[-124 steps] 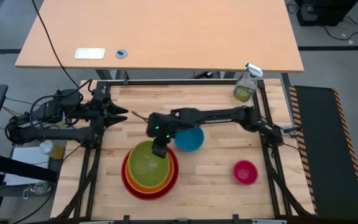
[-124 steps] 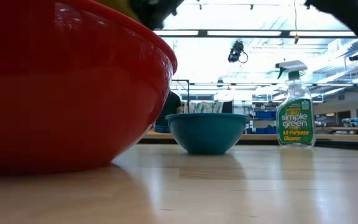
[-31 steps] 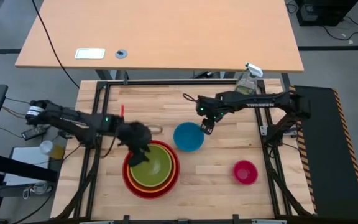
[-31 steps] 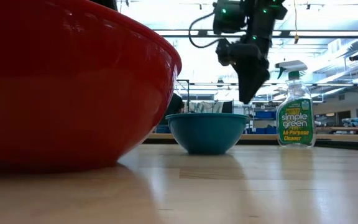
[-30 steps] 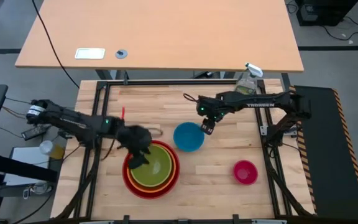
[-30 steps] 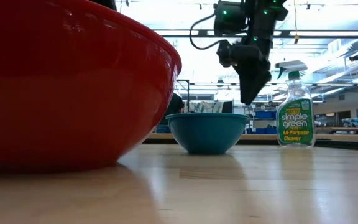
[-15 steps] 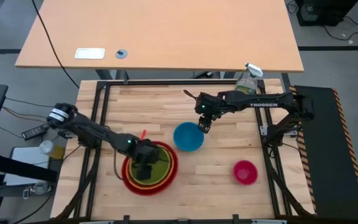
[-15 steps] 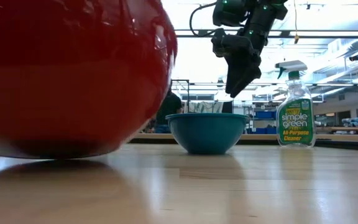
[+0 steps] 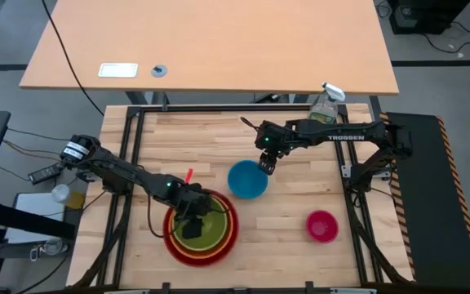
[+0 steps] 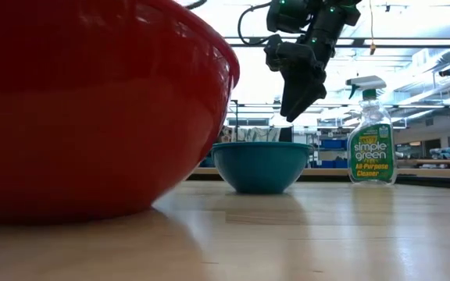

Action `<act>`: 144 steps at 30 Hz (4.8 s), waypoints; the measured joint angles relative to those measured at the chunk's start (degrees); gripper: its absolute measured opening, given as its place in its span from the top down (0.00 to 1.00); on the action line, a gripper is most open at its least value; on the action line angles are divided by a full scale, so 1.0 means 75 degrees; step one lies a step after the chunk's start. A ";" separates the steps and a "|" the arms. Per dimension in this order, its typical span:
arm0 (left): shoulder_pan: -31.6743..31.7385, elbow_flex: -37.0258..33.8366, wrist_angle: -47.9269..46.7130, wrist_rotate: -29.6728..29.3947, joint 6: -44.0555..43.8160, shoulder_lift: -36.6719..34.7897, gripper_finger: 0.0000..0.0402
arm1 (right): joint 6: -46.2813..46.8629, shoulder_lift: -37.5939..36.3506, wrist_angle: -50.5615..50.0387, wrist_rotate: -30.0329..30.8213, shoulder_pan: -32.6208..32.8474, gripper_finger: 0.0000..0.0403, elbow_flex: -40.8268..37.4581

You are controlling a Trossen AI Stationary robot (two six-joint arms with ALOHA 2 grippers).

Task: Nest bowls inside each other
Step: Stack the blue bowl into the green bowl, then stack the small red bowl into the blue bowl

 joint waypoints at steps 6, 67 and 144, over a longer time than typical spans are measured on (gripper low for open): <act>-0.0017 0.0321 0.0093 0.0041 0.0188 0.0012 0.39 | 0.0000 0.0003 0.0134 0.0000 0.0001 0.52 0.0000; 0.3790 0.0842 0.1195 0.0413 -0.2912 0.1997 0.68 | 0.2824 -0.0416 0.0487 -0.0027 0.0482 0.52 -0.1486; 0.0161 0.0851 -0.2375 -0.0631 -0.3521 -0.0023 0.40 | 0.2393 -0.3424 -0.0725 -0.0737 0.1732 0.52 -0.2602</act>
